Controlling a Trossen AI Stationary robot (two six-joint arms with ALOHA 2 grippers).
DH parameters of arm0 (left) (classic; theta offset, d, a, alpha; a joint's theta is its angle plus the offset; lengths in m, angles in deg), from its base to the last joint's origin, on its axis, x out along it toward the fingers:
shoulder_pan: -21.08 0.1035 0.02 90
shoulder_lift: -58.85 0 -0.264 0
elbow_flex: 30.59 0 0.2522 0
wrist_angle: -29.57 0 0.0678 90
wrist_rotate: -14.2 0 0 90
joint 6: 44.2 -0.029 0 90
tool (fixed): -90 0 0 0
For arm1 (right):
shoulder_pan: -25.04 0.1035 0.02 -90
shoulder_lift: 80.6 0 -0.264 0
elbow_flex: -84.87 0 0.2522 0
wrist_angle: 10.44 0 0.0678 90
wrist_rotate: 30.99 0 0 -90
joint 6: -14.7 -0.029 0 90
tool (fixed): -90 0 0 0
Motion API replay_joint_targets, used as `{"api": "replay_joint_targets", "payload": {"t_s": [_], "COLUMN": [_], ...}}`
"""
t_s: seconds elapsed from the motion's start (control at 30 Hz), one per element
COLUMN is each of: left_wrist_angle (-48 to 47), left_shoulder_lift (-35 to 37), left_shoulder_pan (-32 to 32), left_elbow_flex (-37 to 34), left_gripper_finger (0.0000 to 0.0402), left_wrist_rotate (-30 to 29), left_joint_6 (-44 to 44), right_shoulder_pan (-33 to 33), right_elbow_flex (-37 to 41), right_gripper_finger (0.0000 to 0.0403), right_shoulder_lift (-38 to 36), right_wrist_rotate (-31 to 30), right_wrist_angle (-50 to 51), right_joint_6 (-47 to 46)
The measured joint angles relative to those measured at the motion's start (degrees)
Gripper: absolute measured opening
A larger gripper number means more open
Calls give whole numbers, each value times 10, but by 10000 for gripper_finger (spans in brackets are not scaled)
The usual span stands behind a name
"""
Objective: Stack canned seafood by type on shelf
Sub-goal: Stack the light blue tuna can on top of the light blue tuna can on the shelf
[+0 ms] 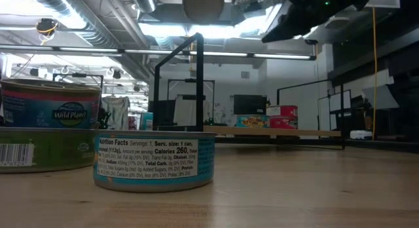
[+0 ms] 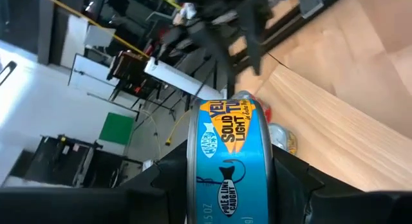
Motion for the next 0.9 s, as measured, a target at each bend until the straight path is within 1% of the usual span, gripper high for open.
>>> {"api": "replay_joint_targets", "payload": {"t_s": [0.2, 0.3, 0.37, 0.47, 0.53, 0.7, 0.83, 0.9], "left_wrist_angle": [1, 4, 4, 16, 26, 43, 49, 48], "left_shoulder_lift": [-29, -39, -43, -45, -45, -46, -46, -46], "left_shoulder_pan": [-1, 0, 0, -1, -1, -1, -1, -4], "left_elbow_flex": [0, 0, 0, 0, 0, 0, 0, 0], "left_gripper_finger": [156, 156, 156, 156, 156, 156, 156, 156], "left_wrist_rotate": [0, 0, 0, 0, 0, 2, 17, 20], "left_joint_6": [-13, -13, -10, -8, -8, -8, -7, -7], "right_shoulder_pan": [0, 4, 11, 33, 55, 97, 118, 125], "right_elbow_flex": [0, 0, 0, 0, -1, 0, 0, 0], "right_gripper_finger": [221, 249, 260, 267, 268, 269, 269, 269], "right_shoulder_lift": [7, 7, 10, 14, 20, 41, 55, 61], "right_wrist_rotate": [-2, 25, 50, 88, 91, 45, -13, -27], "right_wrist_angle": [-64, -91, -111, -120, -131, -182, -229, -240], "right_joint_6": [0, 0, 5, 50, 85, 132, 140, 140]}}
